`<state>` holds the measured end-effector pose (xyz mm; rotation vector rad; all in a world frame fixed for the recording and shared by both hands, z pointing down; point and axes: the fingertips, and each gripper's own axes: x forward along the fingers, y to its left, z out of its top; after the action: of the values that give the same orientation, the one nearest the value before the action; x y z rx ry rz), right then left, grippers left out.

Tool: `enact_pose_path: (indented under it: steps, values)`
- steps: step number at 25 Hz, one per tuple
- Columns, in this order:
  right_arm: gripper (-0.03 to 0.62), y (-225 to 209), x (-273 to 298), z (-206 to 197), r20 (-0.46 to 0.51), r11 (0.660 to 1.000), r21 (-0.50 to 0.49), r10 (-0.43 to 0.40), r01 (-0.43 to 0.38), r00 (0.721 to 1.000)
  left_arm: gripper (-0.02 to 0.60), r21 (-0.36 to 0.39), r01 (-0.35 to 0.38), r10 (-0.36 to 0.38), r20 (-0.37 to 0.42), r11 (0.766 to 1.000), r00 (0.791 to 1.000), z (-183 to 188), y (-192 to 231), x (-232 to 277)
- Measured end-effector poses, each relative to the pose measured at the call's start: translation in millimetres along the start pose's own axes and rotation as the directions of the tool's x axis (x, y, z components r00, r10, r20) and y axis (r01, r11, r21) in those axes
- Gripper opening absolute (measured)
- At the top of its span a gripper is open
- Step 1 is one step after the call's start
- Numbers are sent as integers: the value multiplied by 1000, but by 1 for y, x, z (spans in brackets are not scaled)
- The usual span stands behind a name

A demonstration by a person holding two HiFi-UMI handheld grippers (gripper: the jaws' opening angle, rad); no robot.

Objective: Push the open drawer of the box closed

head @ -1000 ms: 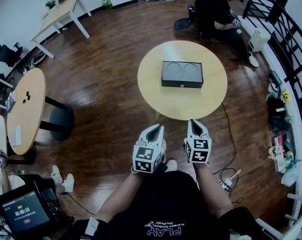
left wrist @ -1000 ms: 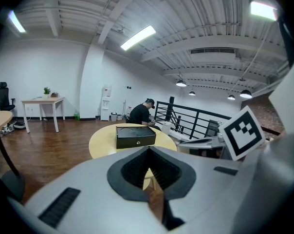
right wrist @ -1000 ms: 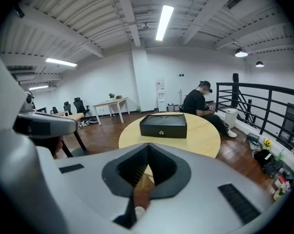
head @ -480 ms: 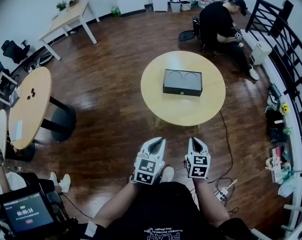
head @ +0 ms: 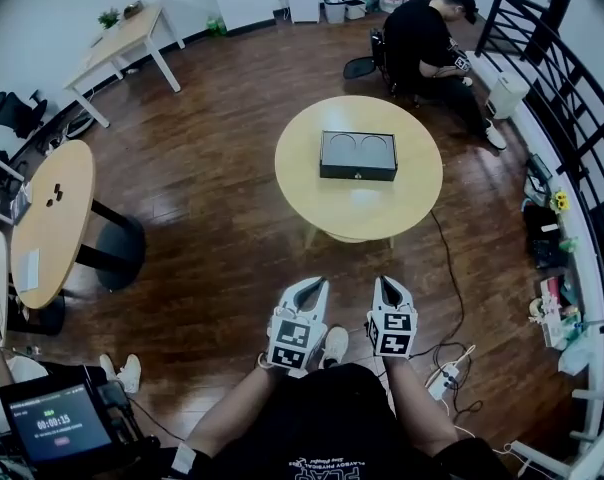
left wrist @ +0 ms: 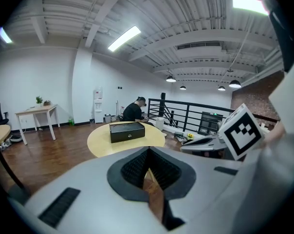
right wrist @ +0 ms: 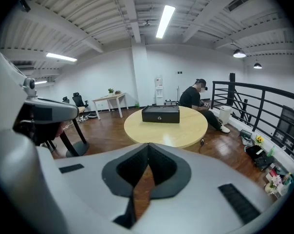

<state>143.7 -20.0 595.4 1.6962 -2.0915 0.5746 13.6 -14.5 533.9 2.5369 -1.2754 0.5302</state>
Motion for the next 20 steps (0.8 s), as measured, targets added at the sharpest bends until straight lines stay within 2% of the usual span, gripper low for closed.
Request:
enact_pose_path:
  steps: [4, 11, 15, 20]
  values:
    - [5, 25, -26, -12, 16, 1000, 14, 6, -6, 1000, -3, -8, 4, -4, 12, 1000, 1000, -11, -3, -24]
    - [5, 89, -66, -24, 40, 999, -31, 41, -40, 998, -3, -57, 6, -4, 39, 998, 999, -16, 7, -77]
    - [5, 111, -93, -28, 66, 998, -42, 42, -40, 997, -3, -70, 14, -12, 39, 997, 999, -31, 3, -108]
    - [5, 137, -118, -41, 54, 997, -49, 58, -55, 997, -3, -90, 30, -25, 58, 996, 998, -44, -2, -141]
